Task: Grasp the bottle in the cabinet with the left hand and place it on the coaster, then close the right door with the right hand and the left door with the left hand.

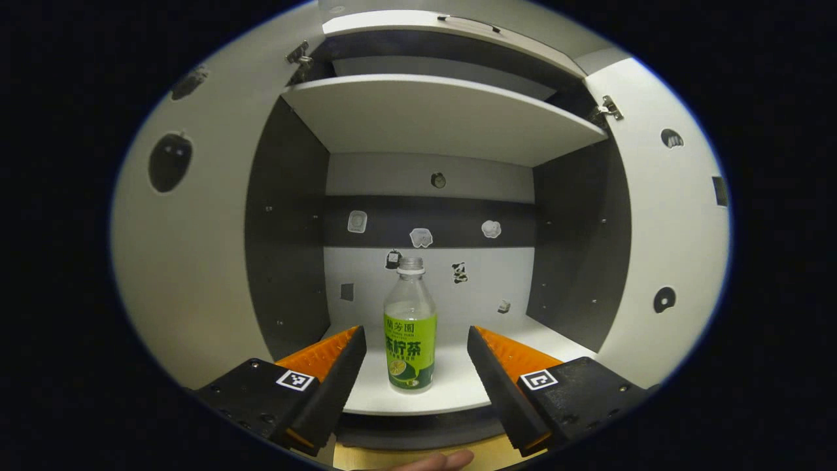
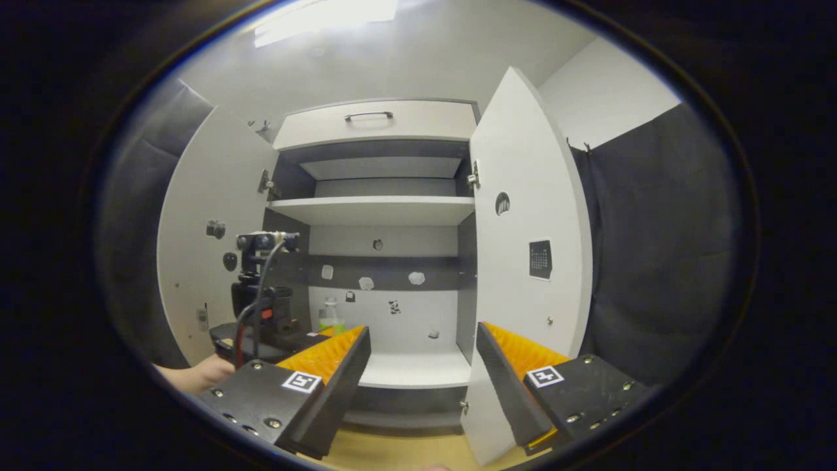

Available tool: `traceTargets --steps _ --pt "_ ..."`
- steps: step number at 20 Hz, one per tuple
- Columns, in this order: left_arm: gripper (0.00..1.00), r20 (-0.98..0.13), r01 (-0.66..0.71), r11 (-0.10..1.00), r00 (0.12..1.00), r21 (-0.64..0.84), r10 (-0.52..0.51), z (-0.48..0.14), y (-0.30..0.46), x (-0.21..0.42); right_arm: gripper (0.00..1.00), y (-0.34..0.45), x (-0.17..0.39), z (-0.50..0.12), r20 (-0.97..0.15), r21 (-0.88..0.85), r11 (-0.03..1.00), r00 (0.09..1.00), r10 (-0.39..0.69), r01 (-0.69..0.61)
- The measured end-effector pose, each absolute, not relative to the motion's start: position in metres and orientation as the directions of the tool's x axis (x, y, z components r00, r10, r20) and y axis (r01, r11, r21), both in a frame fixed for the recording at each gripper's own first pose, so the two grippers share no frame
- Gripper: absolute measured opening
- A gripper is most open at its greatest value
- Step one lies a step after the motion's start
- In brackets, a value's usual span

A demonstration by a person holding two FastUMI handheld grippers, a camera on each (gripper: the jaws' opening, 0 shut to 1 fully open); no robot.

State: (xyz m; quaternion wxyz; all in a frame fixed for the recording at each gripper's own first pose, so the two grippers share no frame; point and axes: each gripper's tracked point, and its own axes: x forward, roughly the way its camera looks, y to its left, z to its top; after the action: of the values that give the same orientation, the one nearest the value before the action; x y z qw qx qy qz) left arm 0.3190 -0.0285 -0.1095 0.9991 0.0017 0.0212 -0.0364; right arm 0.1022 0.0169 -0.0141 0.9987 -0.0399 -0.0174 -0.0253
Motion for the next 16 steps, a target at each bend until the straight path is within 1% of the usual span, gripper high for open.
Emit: traceTargets --steps 5,7,10,12,13,16 --pt "0.99 -0.015 0.072 0.997 0.997 0.029 -0.071 -0.118 -0.035 0.369 0.98 0.008 0.103 -0.018 0.025 -0.082 0.995 0.998 -0.062 0.064" --pt "0.98 -0.022 0.043 0.999 0.999 0.030 -0.043 -0.124 -0.029 0.384 0.98 0.003 0.103 -0.024 0.015 -0.093 0.993 0.997 -0.076 0.078" --pt "0.97 -0.058 0.031 0.999 0.998 0.017 -0.030 -0.135 -0.029 0.406 0.98 -0.006 0.101 -0.027 0.006 -0.117 0.988 0.995 -0.102 0.102" --pt "0.97 -0.111 0.059 0.998 0.992 0.000 -0.058 -0.144 -0.034 0.408 0.98 -0.009 0.095 -0.023 0.011 -0.112 0.988 0.994 -0.108 0.109" --pt "0.79 -0.111 0.078 0.997 0.991 -0.011 -0.079 -0.140 -0.038 0.406 0.98 -0.008 0.091 -0.020 0.019 -0.107 0.989 0.995 -0.102 0.103" --pt "0.78 -0.082 0.088 0.995 0.992 -0.039 -0.091 -0.123 -0.038 0.382 0.98 -0.007 0.082 -0.019 0.020 -0.107 0.990 0.996 -0.091 0.092"
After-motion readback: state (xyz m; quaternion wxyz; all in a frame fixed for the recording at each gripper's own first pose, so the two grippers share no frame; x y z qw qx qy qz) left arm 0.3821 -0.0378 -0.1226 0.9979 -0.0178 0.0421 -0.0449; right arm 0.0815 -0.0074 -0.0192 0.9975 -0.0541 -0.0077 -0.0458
